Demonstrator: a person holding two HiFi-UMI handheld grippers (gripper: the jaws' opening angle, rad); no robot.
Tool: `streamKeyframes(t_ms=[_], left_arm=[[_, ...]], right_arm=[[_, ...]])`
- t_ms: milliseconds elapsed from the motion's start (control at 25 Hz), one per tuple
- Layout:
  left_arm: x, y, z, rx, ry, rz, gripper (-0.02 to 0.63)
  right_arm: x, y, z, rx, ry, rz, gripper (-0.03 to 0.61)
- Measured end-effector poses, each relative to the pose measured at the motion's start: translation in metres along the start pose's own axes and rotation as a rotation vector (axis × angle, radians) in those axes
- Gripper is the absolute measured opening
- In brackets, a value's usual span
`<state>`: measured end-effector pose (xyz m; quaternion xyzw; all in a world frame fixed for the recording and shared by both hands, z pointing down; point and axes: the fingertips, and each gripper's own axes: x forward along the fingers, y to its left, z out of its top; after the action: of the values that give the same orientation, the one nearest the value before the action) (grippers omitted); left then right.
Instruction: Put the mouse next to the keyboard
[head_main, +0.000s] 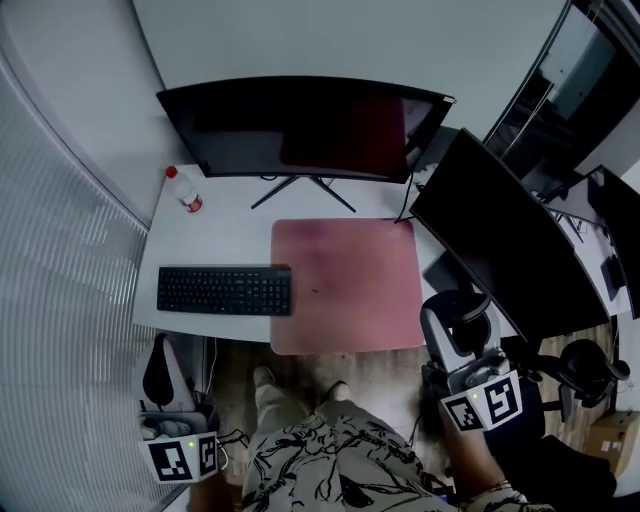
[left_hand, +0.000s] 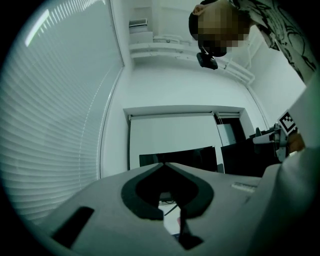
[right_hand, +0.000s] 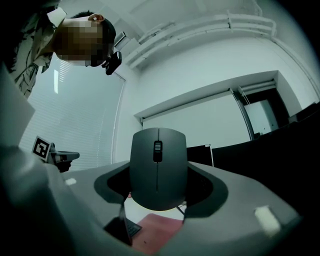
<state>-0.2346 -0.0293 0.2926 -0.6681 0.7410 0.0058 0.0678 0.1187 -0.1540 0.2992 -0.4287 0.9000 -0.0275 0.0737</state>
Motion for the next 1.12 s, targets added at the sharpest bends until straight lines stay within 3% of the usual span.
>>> streamKeyframes(t_ms=[480, 1120], left_arm=[[0.043, 0.051, 0.001, -0.003, -0.017, -0.066, -0.003], [0.062, 0.104, -0.007, -0.020, -0.029, -0.107, -0.003]], right_arm=[[0.031, 0.029, 0.003, -0.047, -0.014, -0.077, 0.304], [0.064, 0.064, -0.009, -0.060, -0.009, -0.137, 0.304]])
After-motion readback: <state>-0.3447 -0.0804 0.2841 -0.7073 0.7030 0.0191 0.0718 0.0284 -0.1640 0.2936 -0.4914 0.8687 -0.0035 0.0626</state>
